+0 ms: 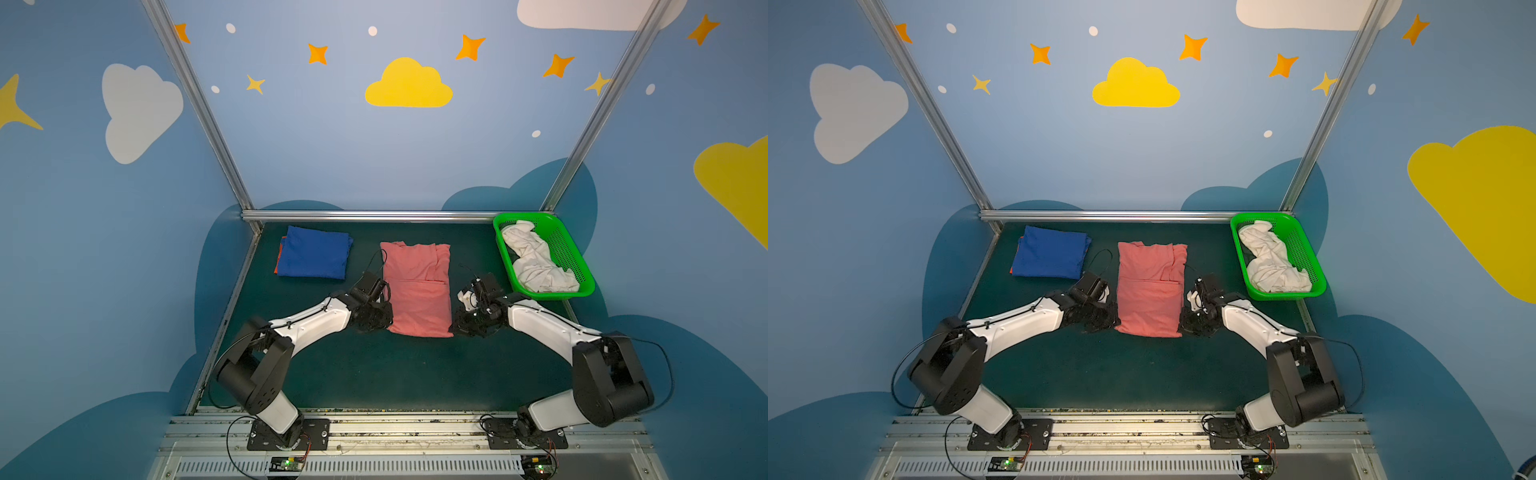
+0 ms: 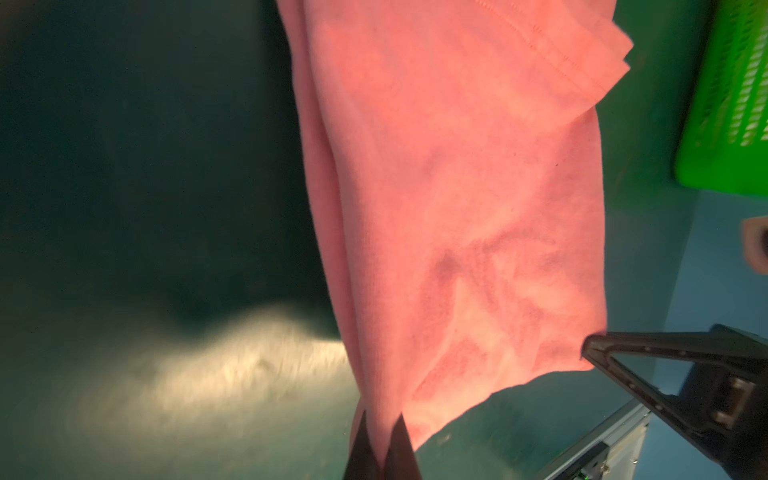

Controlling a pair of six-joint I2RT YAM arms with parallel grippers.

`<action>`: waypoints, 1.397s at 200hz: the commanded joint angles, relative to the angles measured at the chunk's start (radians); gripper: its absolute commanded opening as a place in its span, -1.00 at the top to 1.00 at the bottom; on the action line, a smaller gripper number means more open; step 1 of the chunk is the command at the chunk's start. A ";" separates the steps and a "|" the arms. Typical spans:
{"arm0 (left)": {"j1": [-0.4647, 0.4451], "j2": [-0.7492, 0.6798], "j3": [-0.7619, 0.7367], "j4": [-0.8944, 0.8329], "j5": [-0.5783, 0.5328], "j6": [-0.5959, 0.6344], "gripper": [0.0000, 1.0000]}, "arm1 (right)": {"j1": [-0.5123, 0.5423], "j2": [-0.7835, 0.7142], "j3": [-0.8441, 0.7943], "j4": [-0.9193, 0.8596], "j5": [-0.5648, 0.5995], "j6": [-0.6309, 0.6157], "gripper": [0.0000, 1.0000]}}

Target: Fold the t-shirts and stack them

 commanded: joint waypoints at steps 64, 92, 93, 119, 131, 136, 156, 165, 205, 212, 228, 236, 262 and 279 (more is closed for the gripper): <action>-0.182 -0.213 -0.129 -0.051 -0.202 -0.136 0.91 | 0.114 -0.452 -0.200 -0.192 0.138 0.161 1.00; -0.184 -0.202 -0.068 -0.096 -0.228 -0.111 0.90 | 0.115 -0.468 -0.166 -0.227 0.166 0.154 1.00; -0.186 -0.201 -0.066 -0.098 -0.229 -0.109 0.90 | 0.115 -0.468 -0.164 -0.227 0.167 0.154 1.00; -0.184 -0.176 0.012 -0.146 -0.262 -0.070 0.90 | 0.113 -0.444 -0.105 -0.247 0.218 0.154 1.00; -0.182 -0.157 0.053 -0.170 -0.279 -0.049 0.90 | 0.108 -0.426 -0.074 -0.247 0.238 0.145 1.00; -0.181 -0.147 0.073 -0.181 -0.289 -0.045 0.90 | 0.104 -0.416 -0.058 -0.246 0.245 0.137 1.00; -0.163 -0.100 0.156 -0.251 -0.349 -0.071 0.90 | 0.078 -0.371 0.013 -0.247 0.249 0.106 1.00; -0.148 -0.080 0.191 -0.265 -0.352 -0.054 0.90 | 0.062 -0.347 0.046 -0.245 0.246 0.089 1.00; -0.068 0.014 0.324 -0.277 -0.297 0.003 0.91 | -0.026 -0.210 0.171 -0.223 0.196 0.048 1.00; -0.050 0.033 0.347 -0.280 -0.278 0.014 0.90 | -0.037 -0.182 0.190 -0.215 0.188 0.042 1.00; -0.013 0.078 0.399 -0.282 -0.239 0.041 0.90 | -0.055 -0.121 0.240 -0.207 0.175 0.025 1.00; 0.002 0.101 0.427 -0.280 -0.225 0.051 0.90 | -0.064 -0.091 0.267 -0.205 0.175 0.018 1.00; 0.043 0.191 0.532 -0.296 -0.171 0.100 0.90 | -0.098 0.009 0.357 -0.204 0.153 -0.018 1.00; 0.075 0.262 0.627 -0.326 -0.129 0.148 0.90 | -0.117 0.068 0.417 -0.206 0.146 -0.025 1.00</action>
